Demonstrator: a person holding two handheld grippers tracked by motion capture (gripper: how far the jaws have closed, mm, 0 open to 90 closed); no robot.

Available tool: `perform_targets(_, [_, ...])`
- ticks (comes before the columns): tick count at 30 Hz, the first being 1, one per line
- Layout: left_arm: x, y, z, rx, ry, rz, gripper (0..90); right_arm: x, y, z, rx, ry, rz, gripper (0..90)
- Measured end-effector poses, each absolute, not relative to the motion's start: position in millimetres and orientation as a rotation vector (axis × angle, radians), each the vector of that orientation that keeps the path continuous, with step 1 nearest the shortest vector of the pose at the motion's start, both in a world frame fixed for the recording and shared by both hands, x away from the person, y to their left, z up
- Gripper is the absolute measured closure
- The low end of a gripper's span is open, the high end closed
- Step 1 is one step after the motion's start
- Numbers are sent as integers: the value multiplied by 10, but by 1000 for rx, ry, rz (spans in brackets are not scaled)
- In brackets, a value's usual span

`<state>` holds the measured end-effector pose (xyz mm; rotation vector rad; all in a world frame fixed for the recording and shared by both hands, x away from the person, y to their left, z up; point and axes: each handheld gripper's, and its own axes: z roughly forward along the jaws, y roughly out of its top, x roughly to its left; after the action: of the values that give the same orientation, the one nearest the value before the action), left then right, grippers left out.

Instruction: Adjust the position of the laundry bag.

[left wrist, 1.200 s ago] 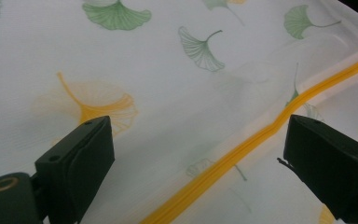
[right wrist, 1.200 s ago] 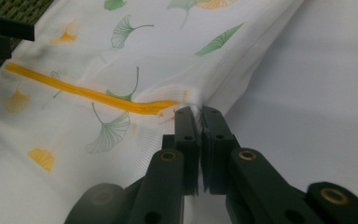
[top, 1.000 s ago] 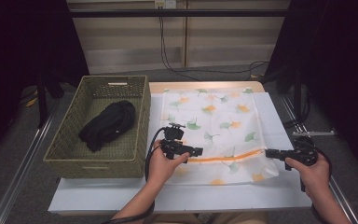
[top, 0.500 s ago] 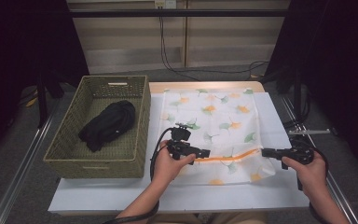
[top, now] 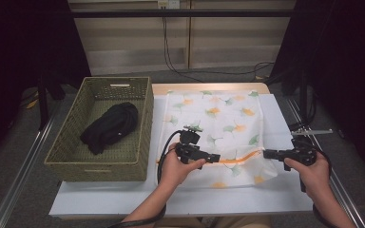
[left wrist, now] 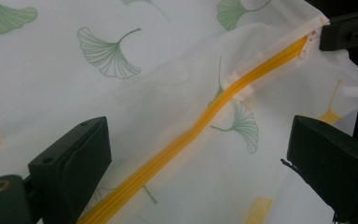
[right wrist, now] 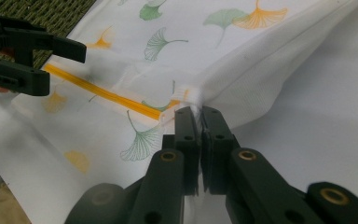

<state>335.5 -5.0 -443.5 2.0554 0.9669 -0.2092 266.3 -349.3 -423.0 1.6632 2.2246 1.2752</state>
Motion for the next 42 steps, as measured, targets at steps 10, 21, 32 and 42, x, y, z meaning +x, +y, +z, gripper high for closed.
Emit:
perform_targets(10, [3349, -120, -4409, 2058, 958, -216, 67, 2711, -3410, -4198, 1634, 2243, 1296, 870])
perform_targets(21, [3356, -286, -4374, 2056, 920, -255, 99, 2755, -3341, -4197, 1620, 2254, 1313, 870])
perform_targets(32, [3351, -508, -4395, 2086, 884, -292, 149, 2760, -3292, -4194, 1604, 2262, 1323, 870])
perform_targets(42, [3318, -668, -4384, 2086, 834, -305, 257, 2758, -3292, -4198, 1602, 2257, 1330, 869])
